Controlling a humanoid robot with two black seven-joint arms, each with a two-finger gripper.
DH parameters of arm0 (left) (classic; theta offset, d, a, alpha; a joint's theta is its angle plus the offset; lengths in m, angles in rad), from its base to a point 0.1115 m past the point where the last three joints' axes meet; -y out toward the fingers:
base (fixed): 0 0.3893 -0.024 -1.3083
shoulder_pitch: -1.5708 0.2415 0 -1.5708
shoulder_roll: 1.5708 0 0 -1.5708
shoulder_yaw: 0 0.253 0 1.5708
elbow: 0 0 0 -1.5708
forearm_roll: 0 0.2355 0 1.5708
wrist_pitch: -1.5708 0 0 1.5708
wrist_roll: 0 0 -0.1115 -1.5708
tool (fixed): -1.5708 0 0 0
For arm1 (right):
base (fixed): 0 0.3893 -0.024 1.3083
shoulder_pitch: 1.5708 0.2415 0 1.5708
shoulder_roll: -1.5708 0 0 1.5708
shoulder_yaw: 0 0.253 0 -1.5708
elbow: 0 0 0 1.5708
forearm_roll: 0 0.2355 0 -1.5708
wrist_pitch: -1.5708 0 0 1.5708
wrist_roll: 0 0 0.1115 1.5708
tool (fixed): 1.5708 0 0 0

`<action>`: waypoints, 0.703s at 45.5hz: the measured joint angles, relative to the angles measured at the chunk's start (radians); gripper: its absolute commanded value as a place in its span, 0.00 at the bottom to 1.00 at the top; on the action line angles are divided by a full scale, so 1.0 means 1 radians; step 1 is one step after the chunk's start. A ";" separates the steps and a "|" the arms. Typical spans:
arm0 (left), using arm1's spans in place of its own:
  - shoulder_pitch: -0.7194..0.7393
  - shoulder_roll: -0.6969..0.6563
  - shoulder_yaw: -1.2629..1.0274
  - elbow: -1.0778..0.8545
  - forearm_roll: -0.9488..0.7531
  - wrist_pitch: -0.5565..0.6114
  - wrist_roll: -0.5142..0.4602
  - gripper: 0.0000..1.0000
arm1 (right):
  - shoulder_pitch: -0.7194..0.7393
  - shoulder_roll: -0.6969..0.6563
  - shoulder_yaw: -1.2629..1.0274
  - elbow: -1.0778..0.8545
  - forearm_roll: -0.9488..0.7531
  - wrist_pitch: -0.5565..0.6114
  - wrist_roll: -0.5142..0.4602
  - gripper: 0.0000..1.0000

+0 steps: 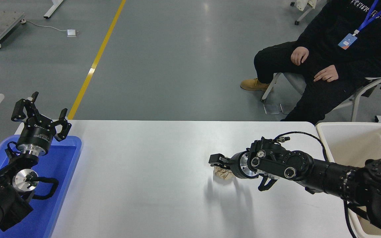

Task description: Clean the table surface

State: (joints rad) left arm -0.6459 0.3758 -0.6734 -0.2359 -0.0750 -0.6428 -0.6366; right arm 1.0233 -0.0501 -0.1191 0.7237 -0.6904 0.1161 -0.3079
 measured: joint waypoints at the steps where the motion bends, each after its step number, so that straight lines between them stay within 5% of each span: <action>1: 0.000 0.000 0.000 0.000 0.000 0.000 0.000 1.00 | 0.000 0.003 -0.001 -0.007 -0.001 0.000 0.000 0.98; 13: 0.000 0.000 0.000 0.000 0.000 0.000 0.000 1.00 | -0.001 0.035 -0.020 -0.051 -0.012 0.002 -0.001 0.83; 19: 0.000 0.000 0.000 0.000 0.000 0.000 0.000 1.00 | 0.003 0.042 -0.044 -0.060 -0.019 0.003 -0.001 0.50; 25: 0.000 0.000 0.000 0.000 0.000 0.000 0.000 1.00 | 0.008 0.046 -0.059 -0.065 -0.036 0.012 -0.001 0.01; 32: 0.000 0.000 0.000 0.000 0.000 0.000 0.000 1.00 | 0.012 0.048 -0.067 -0.070 -0.054 0.032 -0.008 0.00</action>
State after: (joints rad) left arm -0.6459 0.3758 -0.6734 -0.2361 -0.0750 -0.6428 -0.6366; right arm 1.0356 -0.0021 -0.1861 0.6539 -0.7448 0.1485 -0.3161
